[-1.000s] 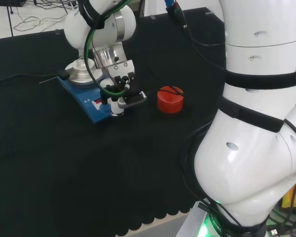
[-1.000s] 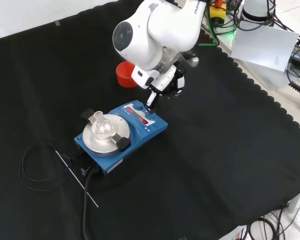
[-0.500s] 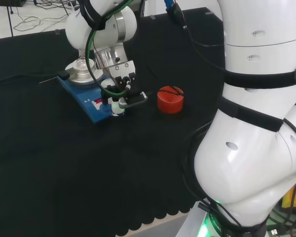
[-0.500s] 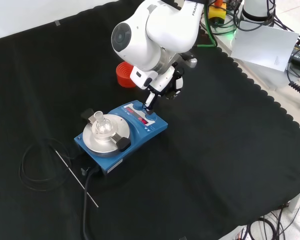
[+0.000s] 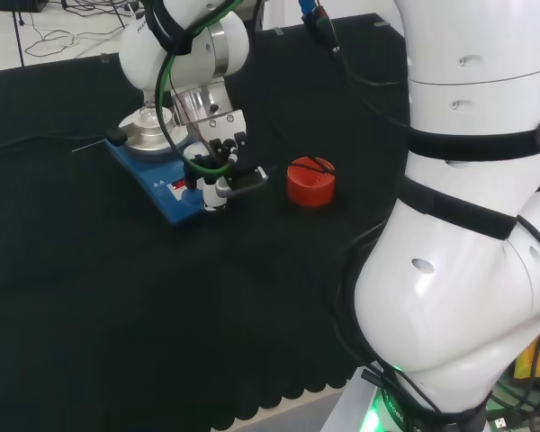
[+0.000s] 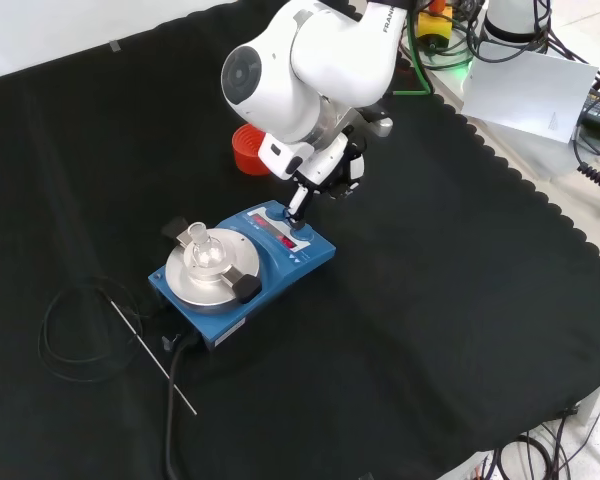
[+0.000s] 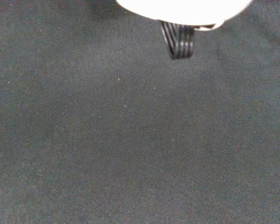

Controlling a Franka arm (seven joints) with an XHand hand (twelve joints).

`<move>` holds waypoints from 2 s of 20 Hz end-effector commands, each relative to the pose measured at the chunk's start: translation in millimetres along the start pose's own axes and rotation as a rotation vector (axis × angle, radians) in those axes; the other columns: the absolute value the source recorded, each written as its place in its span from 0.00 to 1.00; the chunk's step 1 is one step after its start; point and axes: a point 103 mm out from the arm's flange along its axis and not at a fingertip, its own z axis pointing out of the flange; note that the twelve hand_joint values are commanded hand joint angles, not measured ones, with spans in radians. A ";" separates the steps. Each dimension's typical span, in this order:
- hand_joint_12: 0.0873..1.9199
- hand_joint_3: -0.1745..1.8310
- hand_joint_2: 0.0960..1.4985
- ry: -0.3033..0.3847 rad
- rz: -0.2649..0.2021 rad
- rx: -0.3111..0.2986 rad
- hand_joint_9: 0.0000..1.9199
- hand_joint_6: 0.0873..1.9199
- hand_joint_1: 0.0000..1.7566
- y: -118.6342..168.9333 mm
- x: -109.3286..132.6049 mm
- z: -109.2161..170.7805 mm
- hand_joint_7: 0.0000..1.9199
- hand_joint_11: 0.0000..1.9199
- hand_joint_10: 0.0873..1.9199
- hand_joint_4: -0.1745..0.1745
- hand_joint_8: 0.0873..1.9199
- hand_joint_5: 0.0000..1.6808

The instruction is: Turn on the heater.

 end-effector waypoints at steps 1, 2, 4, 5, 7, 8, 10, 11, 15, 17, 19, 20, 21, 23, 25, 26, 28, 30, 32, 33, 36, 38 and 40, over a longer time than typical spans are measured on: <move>0.73 0.63 0.39 0.000 0.001 0.006 0.89 0.33 0.83 2.2 -0.6 -1.2 0.85 0.67 0.90 0.37 0.90 0.18; 0.73 0.63 0.39 0.000 0.002 0.007 0.89 0.33 0.83 2.3 -0.7 -1.2 0.85 0.67 0.90 0.37 0.90 0.18; 0.73 0.63 0.39 0.000 0.001 0.007 0.89 0.33 0.83 2.7 -0.3 -0.3 0.85 0.67 0.90 0.37 0.89 0.18; 0.73 0.63 0.39 0.001 0.000 0.009 0.89 0.33 0.83 2.6 -0.2 -0.1 0.85 0.67 0.90 0.37 0.89 0.18; 0.73 0.63 0.39 0.001 0.000 0.012 0.89 0.33 0.83 1.6 -0.3 -0.4 0.85 0.67 0.90 0.37 0.89 0.18; 0.73 0.63 0.39 0.000 0.000 0.011 0.89 0.33 0.83 1.1 -0.4 -0.7 0.85 0.67 0.90 0.37 0.89 0.18; 0.73 0.63 0.39 0.000 0.001 0.010 0.89 0.33 0.83 0.0 -0.4 -2.0 0.85 0.67 0.90 0.37 0.89 0.18; 0.73 0.63 0.39 0.001 0.001 0.009 0.89 0.33 0.83 0.5 0.1 -1.2 0.85 0.67 0.90 0.37 0.89 0.19; 0.73 0.63 0.39 0.004 0.001 0.010 0.89 0.34 0.83 -1.6 -1.0 -1.8 0.85 0.67 0.90 0.36 0.89 0.19; 0.73 0.63 0.39 0.006 0.001 0.015 0.89 0.34 0.83 -2.1 -1.1 0.0 0.85 0.67 0.90 0.36 0.89 0.19; 0.73 0.63 0.39 0.004 0.001 0.019 0.89 0.34 0.83 -2.2 -0.9 1.4 0.85 0.67 0.90 0.36 0.89 0.19; 0.73 0.63 0.39 0.002 0.002 0.020 0.89 0.34 0.83 -1.8 -0.3 2.5 0.85 0.67 0.90 0.36 0.89 0.19; 0.72 0.63 0.39 0.003 0.001 0.020 0.89 0.34 0.83 -1.6 0.0 2.9 0.85 0.67 0.90 0.36 0.89 0.19; 0.72 0.63 0.39 0.002 0.000 0.017 0.89 0.34 0.83 -1.9 0.3 2.2 0.85 0.67 0.90 0.36 0.89 0.19; 0.72 0.64 0.39 0.002 0.000 0.016 0.89 0.34 0.83 -1.9 0.5 1.5 0.85 0.67 0.90 0.36 0.89 0.20; 0.72 0.64 0.39 0.002 0.000 0.018 0.89 0.35 0.83 -1.6 0.6 1.8 0.85 0.67 0.90 0.36 0.89 0.20; 0.72 0.64 0.39 0.000 0.001 0.021 0.89 0.35 0.83 -0.8 1.0 2.9 0.85 0.67 0.90 0.36 0.89 0.20; 0.72 0.64 0.39 -0.002 0.002 0.022 0.89 0.35 0.83 -0.4 1.0 3.8 0.85 0.67 0.90 0.36 0.89 0.20; 0.72 0.64 0.39 -0.002 0.003 0.027 0.89 0.35 0.83 -0.3 0.4 4.5 0.85 0.67 0.90 0.36 0.89 0.19; 0.72 0.64 0.39 -0.001 0.002 0.030 0.89 0.35 0.83 0.0 -0.1 5.5 0.85 0.67 0.90 0.36 0.89 0.19; 0.72 0.64 0.39 -0.001 0.002 0.035 0.89 0.35 0.83 2.4 -1.8 10.0 0.85 0.67 0.90 0.36 0.89 0.19; 0.72 0.64 0.39 -0.003 0.003 0.039 0.89 0.35 0.83 2.8 -1.7 10.9 0.85 0.67 0.89 0.36 0.89 0.19; 0.72 0.64 0.39 -0.005 0.004 0.038 0.89 0.35 0.83 3.1 -1.0 11.4 0.85 0.67 0.89 0.36 0.89 0.19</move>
